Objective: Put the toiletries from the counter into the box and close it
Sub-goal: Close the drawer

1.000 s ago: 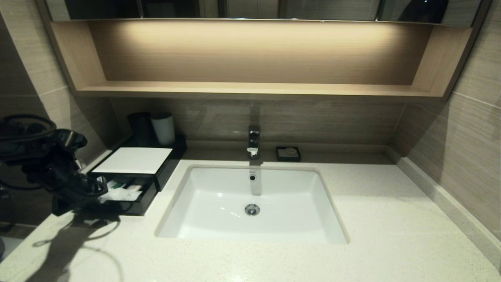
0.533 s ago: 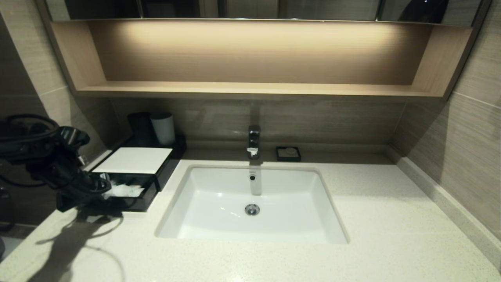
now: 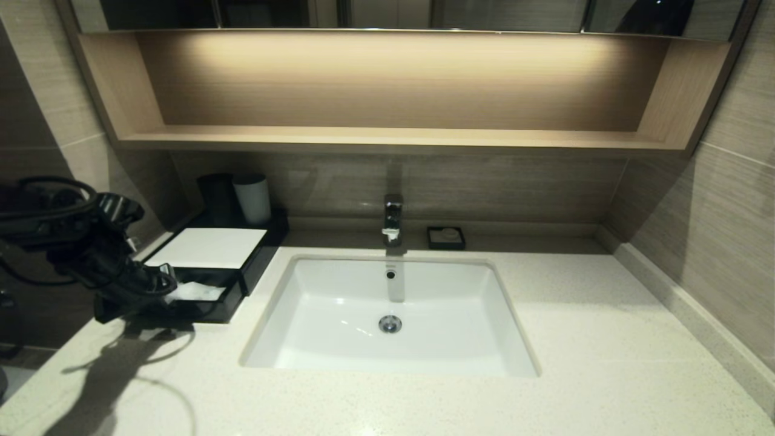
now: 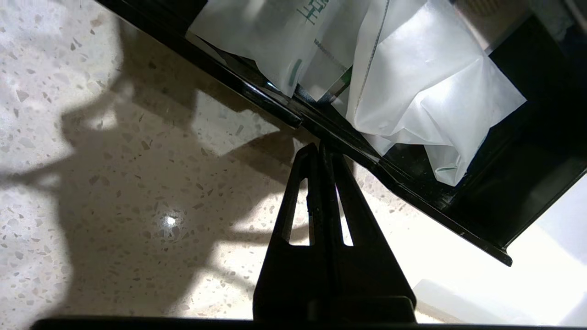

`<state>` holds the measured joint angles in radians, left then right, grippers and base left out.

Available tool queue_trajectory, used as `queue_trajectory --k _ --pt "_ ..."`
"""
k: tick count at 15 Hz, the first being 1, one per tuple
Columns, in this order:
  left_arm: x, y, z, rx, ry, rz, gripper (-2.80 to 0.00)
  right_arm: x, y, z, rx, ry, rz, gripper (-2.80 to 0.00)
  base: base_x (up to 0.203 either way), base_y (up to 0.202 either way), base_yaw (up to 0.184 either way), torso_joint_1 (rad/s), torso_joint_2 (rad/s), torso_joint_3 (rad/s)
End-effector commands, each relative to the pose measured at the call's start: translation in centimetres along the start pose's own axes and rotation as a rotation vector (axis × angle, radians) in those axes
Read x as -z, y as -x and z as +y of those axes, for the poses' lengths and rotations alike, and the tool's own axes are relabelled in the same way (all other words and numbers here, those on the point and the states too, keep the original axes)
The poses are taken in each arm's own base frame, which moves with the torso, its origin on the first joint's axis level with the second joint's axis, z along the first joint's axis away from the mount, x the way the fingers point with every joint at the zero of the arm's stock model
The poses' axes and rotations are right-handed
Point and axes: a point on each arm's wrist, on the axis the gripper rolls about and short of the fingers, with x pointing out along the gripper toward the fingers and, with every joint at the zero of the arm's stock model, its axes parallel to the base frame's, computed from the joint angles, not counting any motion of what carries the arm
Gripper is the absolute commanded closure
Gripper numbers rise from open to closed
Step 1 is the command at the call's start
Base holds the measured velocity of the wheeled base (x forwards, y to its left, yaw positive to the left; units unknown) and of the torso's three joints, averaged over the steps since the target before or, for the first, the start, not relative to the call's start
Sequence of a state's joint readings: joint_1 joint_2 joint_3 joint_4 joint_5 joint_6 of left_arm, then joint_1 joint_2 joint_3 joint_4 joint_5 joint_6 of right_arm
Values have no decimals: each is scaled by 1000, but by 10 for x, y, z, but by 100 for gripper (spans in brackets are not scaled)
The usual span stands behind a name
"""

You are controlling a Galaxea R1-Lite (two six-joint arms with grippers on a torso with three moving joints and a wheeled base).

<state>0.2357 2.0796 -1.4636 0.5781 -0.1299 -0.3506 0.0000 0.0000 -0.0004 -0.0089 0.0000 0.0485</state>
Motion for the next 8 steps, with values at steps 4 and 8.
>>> queue_trajectory --k 4,8 --pt "-6 -5 -1 5 3 -4 0 0 0 0 0 -1 1 0 0 0 0 0 0 0" --pt "-8 -6 -2 12 2 -15 0 0 0 0 0 -1 2 0 0 0 0 0 0 0"
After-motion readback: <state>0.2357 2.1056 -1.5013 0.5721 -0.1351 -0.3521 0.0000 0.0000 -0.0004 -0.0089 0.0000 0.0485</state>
